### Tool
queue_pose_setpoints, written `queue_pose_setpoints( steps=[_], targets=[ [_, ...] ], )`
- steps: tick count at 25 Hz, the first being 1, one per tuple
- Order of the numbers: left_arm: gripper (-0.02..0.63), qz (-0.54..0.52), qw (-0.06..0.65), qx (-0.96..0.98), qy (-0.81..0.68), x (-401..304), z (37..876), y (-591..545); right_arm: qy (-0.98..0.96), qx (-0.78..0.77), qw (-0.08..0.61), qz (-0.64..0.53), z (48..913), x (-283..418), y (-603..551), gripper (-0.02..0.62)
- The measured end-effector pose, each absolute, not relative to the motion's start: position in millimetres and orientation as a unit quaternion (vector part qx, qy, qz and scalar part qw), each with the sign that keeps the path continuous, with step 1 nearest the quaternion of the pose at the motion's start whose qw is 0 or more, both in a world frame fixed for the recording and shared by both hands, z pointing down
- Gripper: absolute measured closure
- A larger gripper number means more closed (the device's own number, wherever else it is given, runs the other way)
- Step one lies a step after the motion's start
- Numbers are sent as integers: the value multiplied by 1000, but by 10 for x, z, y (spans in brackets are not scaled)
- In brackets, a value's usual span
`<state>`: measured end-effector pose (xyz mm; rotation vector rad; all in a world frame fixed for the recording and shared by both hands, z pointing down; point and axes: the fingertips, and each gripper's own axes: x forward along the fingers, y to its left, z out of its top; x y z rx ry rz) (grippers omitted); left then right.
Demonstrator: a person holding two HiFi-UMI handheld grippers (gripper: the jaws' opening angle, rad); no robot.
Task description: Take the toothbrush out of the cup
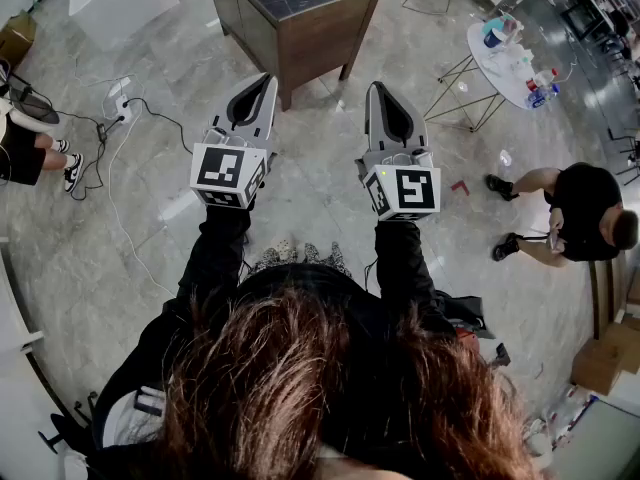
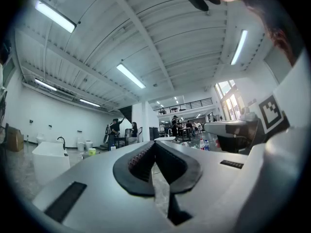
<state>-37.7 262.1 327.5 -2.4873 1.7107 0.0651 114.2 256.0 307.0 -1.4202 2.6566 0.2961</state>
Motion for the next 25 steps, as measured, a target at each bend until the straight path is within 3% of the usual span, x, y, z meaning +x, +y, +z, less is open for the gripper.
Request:
queue_pose_setpoints(
  steps=[25],
  targets=[
    [598, 21, 58, -833, 549, -502, 3284, 2332, 874, -478, 61, 62, 3188, 998, 2254, 591]
  ],
)
